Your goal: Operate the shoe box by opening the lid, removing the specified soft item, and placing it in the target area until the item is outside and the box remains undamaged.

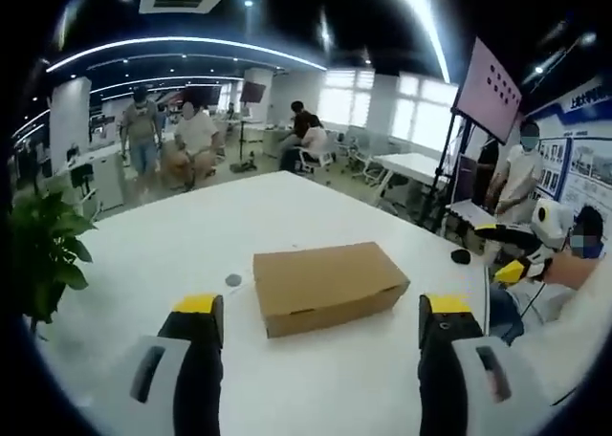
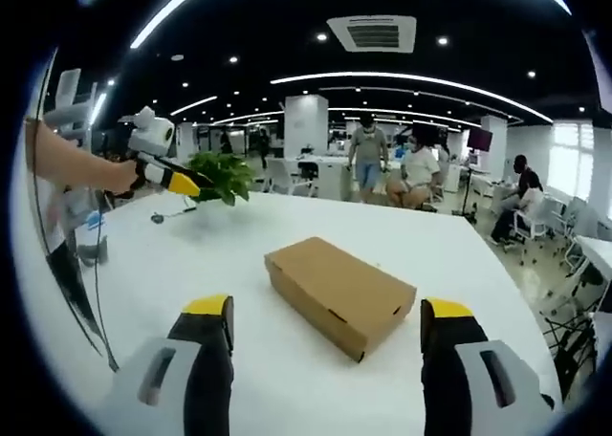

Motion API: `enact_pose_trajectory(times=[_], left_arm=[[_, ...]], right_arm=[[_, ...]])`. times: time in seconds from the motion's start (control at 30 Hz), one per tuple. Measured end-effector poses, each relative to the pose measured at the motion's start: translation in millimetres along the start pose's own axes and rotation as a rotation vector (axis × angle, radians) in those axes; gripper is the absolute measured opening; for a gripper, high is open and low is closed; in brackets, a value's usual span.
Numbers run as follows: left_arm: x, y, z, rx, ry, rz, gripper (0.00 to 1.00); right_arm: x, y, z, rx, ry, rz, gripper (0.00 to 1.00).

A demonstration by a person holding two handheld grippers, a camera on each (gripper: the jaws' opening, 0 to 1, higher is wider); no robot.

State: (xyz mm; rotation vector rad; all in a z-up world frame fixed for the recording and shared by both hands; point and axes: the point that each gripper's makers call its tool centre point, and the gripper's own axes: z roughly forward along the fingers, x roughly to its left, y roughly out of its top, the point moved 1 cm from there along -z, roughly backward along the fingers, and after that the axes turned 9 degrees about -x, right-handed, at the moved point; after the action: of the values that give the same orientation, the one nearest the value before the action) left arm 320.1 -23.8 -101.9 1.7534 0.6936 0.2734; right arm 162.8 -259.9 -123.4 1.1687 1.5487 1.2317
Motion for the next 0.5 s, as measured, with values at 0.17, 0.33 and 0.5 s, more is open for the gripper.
enact_pose_trajectory(times=[0.17, 0.33, 0.5], left_arm=[[-2.1, 3.7, 12, -0.032, -0.027, 0.051, 0.99], [0.1, 0.7, 16, -0.054, -0.008, 0.027, 0.99], [-2.0, -8.6, 18, -0.043, 0.005, 0.06, 0.99]], right_arm=[[-7, 7.2, 0, -0.039, -0.027, 0.005, 0.92], [-12, 13.8, 2, -0.056, -0.044, 0.048, 0.93], [-21, 15.7, 7, -0.054, -0.089, 0.01, 0.93]])
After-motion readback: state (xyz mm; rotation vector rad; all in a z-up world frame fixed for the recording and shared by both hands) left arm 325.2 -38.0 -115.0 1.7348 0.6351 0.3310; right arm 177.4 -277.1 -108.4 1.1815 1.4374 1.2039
